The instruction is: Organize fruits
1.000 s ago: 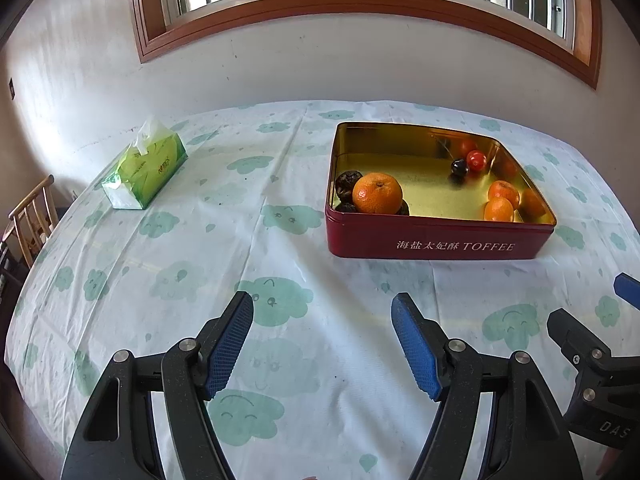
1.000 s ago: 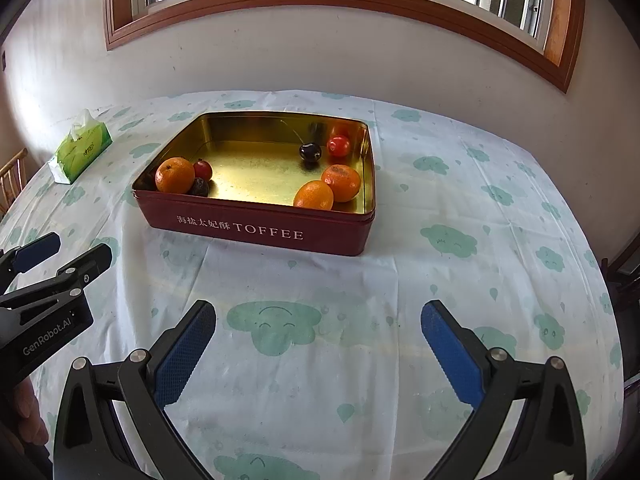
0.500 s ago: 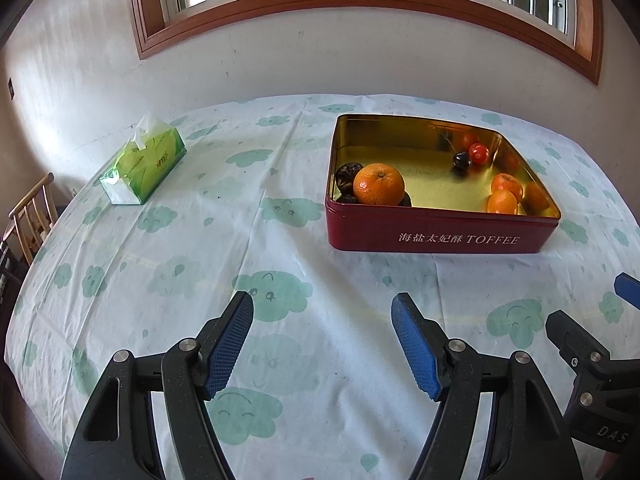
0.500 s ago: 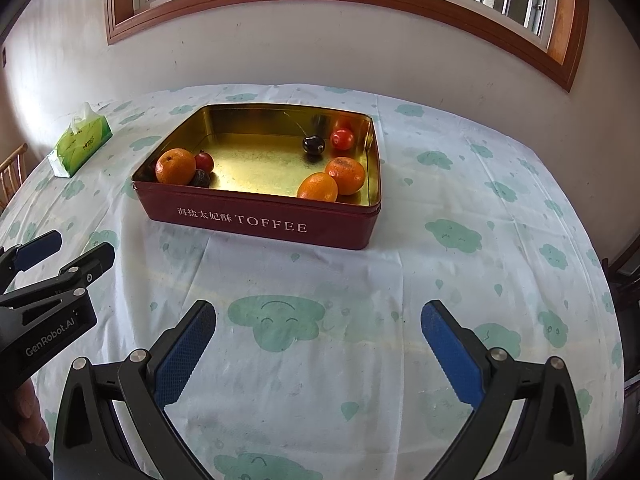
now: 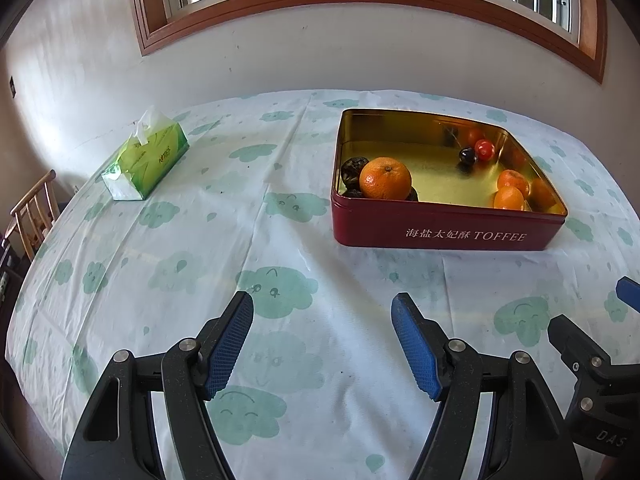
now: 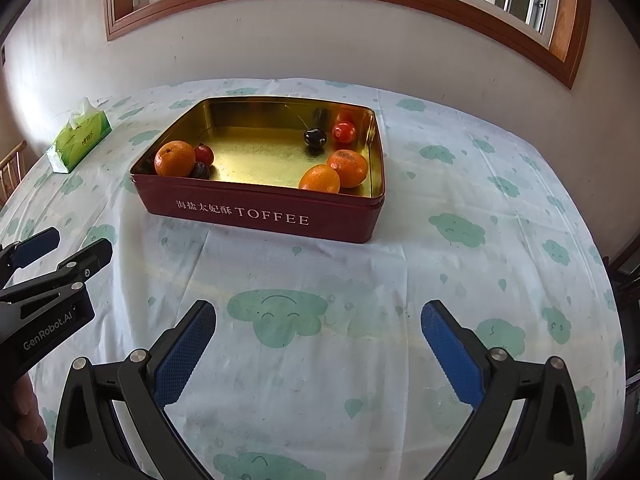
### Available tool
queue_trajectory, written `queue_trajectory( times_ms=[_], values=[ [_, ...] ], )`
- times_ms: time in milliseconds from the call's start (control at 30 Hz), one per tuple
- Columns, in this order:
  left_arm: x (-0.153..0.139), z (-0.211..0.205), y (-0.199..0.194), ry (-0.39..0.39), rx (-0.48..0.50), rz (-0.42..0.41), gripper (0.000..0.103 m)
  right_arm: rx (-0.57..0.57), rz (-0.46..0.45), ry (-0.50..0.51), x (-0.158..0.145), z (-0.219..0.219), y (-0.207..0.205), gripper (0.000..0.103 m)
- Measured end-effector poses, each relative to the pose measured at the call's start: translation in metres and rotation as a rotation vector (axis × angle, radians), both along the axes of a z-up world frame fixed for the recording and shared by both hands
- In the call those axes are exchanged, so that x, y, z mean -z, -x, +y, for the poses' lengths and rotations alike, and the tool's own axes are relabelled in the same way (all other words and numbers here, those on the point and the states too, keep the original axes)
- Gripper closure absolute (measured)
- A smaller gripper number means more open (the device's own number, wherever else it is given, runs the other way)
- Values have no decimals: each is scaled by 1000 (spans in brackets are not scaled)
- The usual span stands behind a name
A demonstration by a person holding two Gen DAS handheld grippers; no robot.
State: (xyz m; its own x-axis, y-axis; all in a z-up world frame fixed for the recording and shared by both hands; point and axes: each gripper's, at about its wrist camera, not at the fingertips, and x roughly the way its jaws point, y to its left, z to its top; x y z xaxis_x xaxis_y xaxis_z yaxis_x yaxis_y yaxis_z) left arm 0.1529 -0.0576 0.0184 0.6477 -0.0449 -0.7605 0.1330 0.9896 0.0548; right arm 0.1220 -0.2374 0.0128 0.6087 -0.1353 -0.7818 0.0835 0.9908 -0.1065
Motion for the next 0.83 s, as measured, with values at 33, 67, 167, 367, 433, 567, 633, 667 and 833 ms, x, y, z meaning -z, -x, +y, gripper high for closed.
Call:
queue_trajectory(
  times_ms=[33, 67, 167, 367, 433, 567, 633, 667, 833],
  values=[
    [0, 0, 0, 0, -1, 1, 31, 0, 0, 0, 0, 0, 0, 1],
    [1, 1, 0, -1, -1, 1, 31, -1, 0, -1, 0, 0, 0, 1],
    [0, 0, 0, 0, 0, 1, 31, 1, 3, -3, 1, 0, 0, 1],
    [4, 1, 0, -5, 2, 7, 31, 2, 8, -3, 3, -1, -1, 1],
    [5, 0, 0, -7, 2, 8, 31, 3, 9, -3, 4, -1, -1, 1],
    [5, 0, 0, -6, 1, 7, 31, 4, 11, -3, 4, -1, -1, 1],
    [5, 0, 0, -7, 2, 8, 31, 4, 11, -6, 4, -1, -1, 1],
    [5, 1, 0, -7, 3, 7, 31, 4, 12, -7, 5, -1, -1, 1],
    [4, -1, 0, -5, 2, 4, 31, 5, 14, -7, 5, -1, -1, 1]
  ],
)
